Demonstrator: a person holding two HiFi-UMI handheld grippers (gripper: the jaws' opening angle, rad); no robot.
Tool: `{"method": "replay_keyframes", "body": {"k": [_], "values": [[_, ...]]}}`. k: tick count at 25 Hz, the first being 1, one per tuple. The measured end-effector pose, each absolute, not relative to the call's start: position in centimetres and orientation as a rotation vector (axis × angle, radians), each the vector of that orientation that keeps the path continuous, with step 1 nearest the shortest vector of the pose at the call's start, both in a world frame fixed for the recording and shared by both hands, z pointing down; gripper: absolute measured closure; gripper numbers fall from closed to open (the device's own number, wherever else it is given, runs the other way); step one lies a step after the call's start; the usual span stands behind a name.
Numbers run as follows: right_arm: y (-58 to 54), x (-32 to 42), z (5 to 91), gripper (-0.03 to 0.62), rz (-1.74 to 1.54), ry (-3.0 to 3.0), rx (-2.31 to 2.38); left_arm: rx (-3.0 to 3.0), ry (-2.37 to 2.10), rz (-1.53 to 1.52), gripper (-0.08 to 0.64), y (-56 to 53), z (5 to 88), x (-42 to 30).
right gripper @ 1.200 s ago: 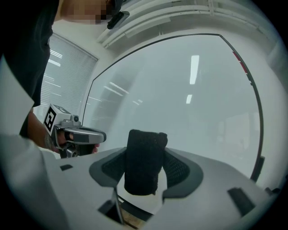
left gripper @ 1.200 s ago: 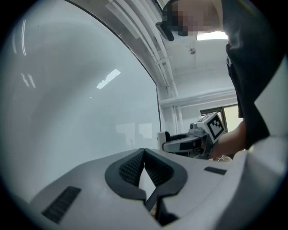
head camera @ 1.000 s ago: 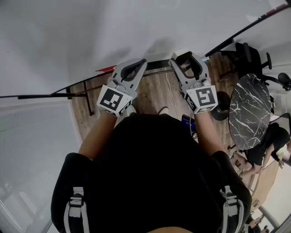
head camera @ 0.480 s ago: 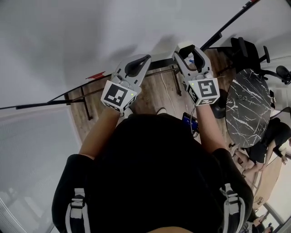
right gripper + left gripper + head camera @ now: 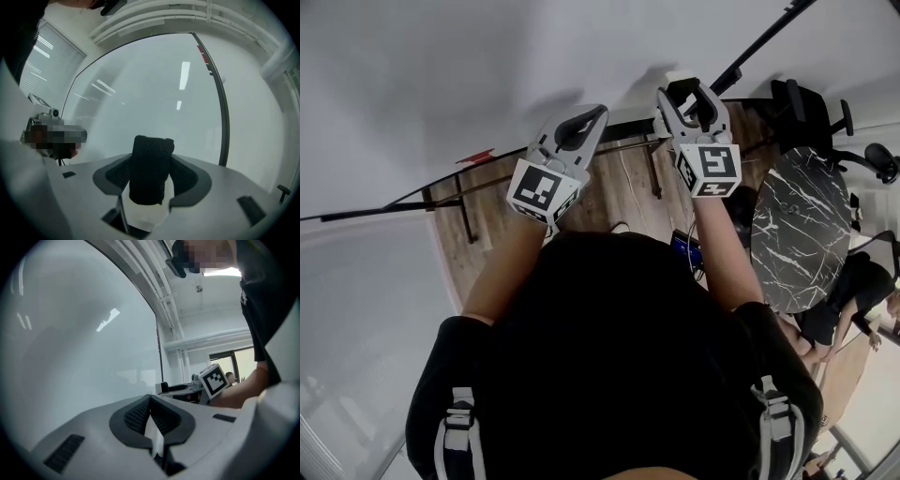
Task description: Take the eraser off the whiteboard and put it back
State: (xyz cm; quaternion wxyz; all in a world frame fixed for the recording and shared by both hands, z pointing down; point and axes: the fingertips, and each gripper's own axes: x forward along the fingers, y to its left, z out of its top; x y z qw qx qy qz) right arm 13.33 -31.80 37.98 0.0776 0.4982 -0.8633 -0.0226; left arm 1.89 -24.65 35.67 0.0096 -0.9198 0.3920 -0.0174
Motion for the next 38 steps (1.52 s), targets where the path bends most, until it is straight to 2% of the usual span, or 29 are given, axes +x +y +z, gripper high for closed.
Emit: {"method": "replay_keyframes", "body": {"k": [21,28,38], "values": [[-35.3,15.4,39.9,0.344,-0.025,-2.517,1.632,-2.823,1.355,-0.112,0.557,-25.5,36.7,5.2],[-34.2,15.3,38.7,0.29,0.011,-2.6,1.588,-2.815,1.388,-0.103,0.557,-24.7,36.7,4.6],[-29.3,14.1,36.1,0.275,0.049,-2.761,1.325,-2.794,1.403,-0.073,0.556,-22.5,35.1,2.9]]}}
